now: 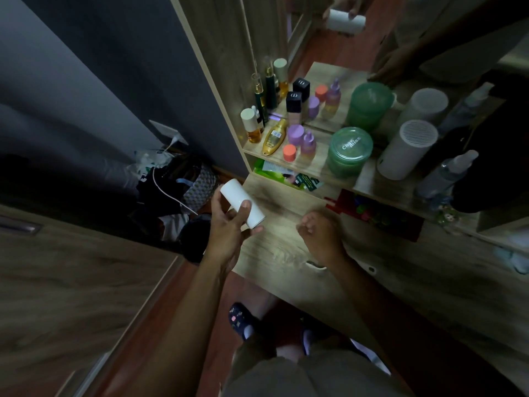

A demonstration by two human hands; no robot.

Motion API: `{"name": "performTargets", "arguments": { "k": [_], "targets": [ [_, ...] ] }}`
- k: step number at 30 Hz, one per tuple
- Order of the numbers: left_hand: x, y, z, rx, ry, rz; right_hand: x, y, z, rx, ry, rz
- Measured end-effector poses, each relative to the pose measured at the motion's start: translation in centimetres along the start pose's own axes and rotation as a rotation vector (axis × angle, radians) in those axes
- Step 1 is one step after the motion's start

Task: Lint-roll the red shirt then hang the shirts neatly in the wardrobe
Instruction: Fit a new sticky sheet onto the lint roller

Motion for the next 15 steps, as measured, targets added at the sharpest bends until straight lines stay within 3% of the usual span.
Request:
{"name": "performTargets", "arguments": {
  "k": [7,15],
  "targets": [
    [-0.3,1.1,-0.9,0.037,0.014,0.013,0.1,-8.0,1.1,-0.672,-0.168,-0.149],
    [-0.3,1.1,-1.2,0.055,0.013,0.005,-0.5,-9.9,2.2,-0.679,-0.206,-0.263]
  ]
}}
Point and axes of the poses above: each hand's wrist, its own x-axis towards the middle knuckle, its own z-axis out of the back of the hand, y = z × x, the point moved 4 cm from there along x, towards the middle knuckle, and after that the axes turned 3 degrees about -y, right-handed, at the moved point
